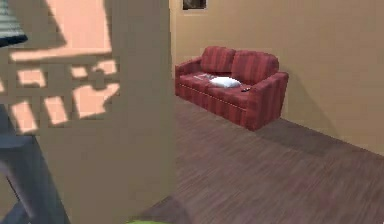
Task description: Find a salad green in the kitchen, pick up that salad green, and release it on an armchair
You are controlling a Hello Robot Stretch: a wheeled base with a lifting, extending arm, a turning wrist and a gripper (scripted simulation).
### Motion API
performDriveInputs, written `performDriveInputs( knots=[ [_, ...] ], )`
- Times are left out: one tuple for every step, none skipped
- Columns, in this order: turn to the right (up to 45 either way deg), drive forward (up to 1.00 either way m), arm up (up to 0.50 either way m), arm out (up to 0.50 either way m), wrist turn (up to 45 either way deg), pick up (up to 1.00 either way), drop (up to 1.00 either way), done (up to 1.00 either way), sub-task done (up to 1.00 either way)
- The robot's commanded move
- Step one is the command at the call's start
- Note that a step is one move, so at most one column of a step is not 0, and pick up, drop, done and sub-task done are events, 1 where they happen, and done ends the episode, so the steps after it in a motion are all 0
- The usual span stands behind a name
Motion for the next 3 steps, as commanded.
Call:
performDriveInputs(
  knots=[
    [0.0,0.30,0.00,0.00,0.0,0.00,0.00,0.00,0.00],
    [45.0,0.00,0.00,0.00,0.0,0.00,0.00,0.00,0.00],
    [45.0,0.00,0.00,0.00,0.0,0.00,0.00,0.00,0.00]
  ],
)
